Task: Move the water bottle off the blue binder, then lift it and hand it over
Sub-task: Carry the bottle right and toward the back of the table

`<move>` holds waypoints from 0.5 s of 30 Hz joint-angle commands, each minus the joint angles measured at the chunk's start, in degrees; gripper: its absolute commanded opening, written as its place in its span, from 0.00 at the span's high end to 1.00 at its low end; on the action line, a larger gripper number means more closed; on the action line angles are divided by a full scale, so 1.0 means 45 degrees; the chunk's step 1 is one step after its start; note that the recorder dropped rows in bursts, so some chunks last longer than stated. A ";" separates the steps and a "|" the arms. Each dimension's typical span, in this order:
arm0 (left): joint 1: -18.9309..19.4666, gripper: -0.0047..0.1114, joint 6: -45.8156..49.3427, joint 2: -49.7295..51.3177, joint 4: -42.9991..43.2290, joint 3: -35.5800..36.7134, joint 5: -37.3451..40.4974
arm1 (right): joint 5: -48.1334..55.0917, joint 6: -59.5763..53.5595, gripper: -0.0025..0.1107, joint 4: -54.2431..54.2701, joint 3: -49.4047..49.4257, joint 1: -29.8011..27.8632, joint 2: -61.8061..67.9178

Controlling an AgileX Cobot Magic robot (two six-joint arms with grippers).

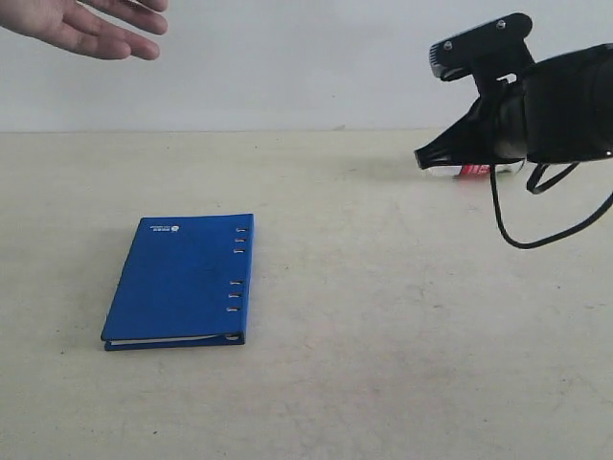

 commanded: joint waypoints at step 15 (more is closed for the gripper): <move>0.0014 0.92 0.0048 -0.0034 0.0043 0.0040 -0.0046 | 0.5539 1.1799 0.49 0.0497 0.1859 -0.5424 -0.0158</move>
